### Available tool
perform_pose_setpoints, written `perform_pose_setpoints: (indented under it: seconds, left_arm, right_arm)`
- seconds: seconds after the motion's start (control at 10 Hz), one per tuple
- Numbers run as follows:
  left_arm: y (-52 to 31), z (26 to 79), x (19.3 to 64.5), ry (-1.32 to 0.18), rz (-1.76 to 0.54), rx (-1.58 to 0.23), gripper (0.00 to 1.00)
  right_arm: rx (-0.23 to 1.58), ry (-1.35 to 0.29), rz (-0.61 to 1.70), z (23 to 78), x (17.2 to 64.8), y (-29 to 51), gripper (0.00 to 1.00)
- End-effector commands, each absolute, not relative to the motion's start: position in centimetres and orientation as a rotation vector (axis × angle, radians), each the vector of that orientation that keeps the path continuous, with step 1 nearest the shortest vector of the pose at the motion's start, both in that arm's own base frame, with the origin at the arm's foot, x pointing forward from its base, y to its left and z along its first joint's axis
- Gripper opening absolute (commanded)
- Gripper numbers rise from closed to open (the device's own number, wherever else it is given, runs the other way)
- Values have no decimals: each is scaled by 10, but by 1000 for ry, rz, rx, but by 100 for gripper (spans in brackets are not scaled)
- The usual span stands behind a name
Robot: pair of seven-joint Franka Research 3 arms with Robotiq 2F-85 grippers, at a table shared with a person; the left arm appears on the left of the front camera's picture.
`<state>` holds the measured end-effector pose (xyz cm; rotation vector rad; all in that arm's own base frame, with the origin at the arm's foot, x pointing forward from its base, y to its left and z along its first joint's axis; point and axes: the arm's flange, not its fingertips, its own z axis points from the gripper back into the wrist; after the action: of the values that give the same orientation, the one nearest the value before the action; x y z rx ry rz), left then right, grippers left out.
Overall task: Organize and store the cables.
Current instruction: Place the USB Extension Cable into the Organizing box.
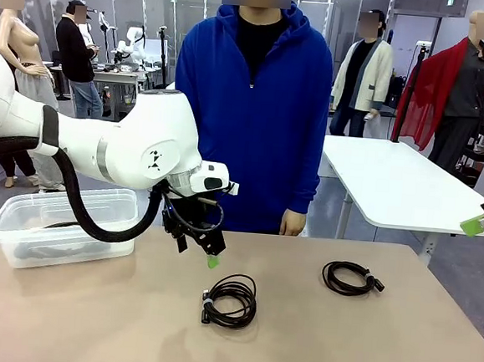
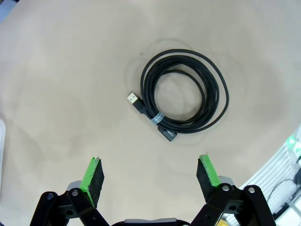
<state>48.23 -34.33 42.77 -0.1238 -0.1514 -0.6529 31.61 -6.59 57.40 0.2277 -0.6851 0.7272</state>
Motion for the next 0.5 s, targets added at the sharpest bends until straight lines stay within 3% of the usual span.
perform_pose_setpoints:
  seconds: [0.0,0.4]
  left_arm:
    - [-352,426,482,-129,-536,-106,100]
    - [-362,414,483,-136,-419,-100,100]
  right_arm:
    - [233,-688,732,573,316,-68,100]
    - [233,-688,732,573,316,-68,100]
